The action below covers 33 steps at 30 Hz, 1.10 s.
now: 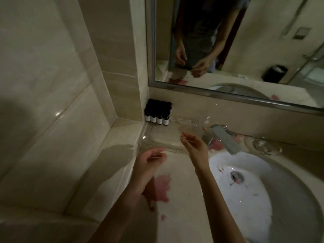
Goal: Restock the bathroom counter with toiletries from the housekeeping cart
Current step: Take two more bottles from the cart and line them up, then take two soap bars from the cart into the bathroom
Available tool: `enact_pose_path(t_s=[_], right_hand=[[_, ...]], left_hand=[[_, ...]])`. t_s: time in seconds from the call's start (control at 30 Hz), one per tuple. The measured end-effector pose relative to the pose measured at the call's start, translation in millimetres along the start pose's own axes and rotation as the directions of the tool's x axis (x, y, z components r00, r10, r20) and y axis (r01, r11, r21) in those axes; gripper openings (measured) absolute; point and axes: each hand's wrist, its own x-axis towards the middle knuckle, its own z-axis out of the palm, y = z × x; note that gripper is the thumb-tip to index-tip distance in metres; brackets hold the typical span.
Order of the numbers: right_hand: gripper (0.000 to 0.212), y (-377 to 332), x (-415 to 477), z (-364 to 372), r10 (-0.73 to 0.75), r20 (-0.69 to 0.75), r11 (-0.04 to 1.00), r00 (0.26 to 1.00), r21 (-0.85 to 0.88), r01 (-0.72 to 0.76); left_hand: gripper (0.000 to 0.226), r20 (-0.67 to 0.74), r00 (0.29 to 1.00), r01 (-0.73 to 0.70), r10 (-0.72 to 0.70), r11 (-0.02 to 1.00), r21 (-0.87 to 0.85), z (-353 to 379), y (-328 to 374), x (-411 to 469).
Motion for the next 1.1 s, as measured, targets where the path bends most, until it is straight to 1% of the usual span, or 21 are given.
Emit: enact_pose_path(t_s=[0.07,0.23,0.33,0.43,0.5,0.53,0.6,0.67,0.77,0.87,0.93,0.97,1.03,1.1], right_hand=[[0.014,-11.2,-24.3,-14.5,-0.023,-0.005,0.999,1.0,-0.04,0.023],[0.012,-29.7,-91.1,-41.3,-0.094,-0.008,0.981,0.996,-0.169,0.092],[0.01,-33.8,-134.4,-49.6,-0.122,0.024,0.962,0.992,-0.244,0.125],[0.01,-31.8,-174.4,-54.0,-0.133,0.096,0.926,0.987,-0.343,0.158],[0.011,-29.6,-200.4,-55.0,-0.128,0.173,0.867,0.977,-0.458,0.195],[0.011,-28.3,-213.1,-54.5,-0.129,0.214,0.821,0.968,-0.524,0.225],[0.013,-27.5,-237.5,-52.1,-0.137,0.286,0.705,0.948,-0.645,0.296],[0.016,-27.0,-260.0,-46.8,-0.144,0.357,0.597,0.923,-0.712,0.369],[0.019,-24.6,-292.9,-34.5,-0.14,0.486,0.478,0.863,-0.73,0.489],[0.018,-24.8,-322.9,-18.1,-0.129,0.61,0.425,0.781,-0.678,0.6],[0.016,-24.5,-333.9,-9.2,-0.098,0.664,0.412,0.741,-0.65,0.638],[0.016,-25.4,-342.6,-0.1,-0.079,0.708,0.407,0.702,-0.62,0.671],[0.014,-24.7,-358.9,17.5,-0.072,0.791,0.422,0.608,-0.528,0.737],[0.012,-24.9,-375.8,35.4,-0.069,0.85,0.468,0.523,-0.435,0.769]], left_hand=[[0.02,0.035,0.999,-0.034,0.033,0.998,0.05,2.4,2.6,-16.0],[0.022,0.091,0.991,-0.115,0.101,0.979,0.17,-5.0,0.8,-62.9],[0.024,0.106,0.983,-0.167,0.147,0.964,0.207,-11.0,0.4,-97.7],[0.03,0.117,0.972,-0.23,0.202,0.913,0.337,-19.0,-7.8,-136.1],[0.025,0.099,0.972,-0.234,0.212,0.861,0.452,-28.9,-23.5,-159.9],[0.021,0.087,0.978,-0.209,0.191,0.844,0.493,-35.2,-32.0,-172.5],[0.025,0.052,0.991,-0.129,0.121,0.819,0.559,-47.7,-47.5,-200.5],[0.028,-0.002,0.997,-0.062,0.079,0.8,0.597,-58.6,-61.6,-229.8],[0.027,-0.091,0.992,-0.016,0.084,0.816,0.578,-72.1,-79.5,-275.4],[0.026,-0.202,0.976,0.046,0.085,0.824,0.565,-86.0,-94.9,-320.0],[0.025,-0.262,0.961,0.067,0.089,0.843,0.533,-92.3,-103.4,-337.2],[0.025,-0.319,0.945,0.102,0.072,0.863,0.495,-97.9,-107.6,-349.4],[0.024,-0.453,0.89,0.157,0.053,0.897,0.413,-108.6,-108.2,-372.7],[0.024,-0.566,0.825,0.22,0.01,0.915,0.338,-118.4,-105.0,-397.4]])
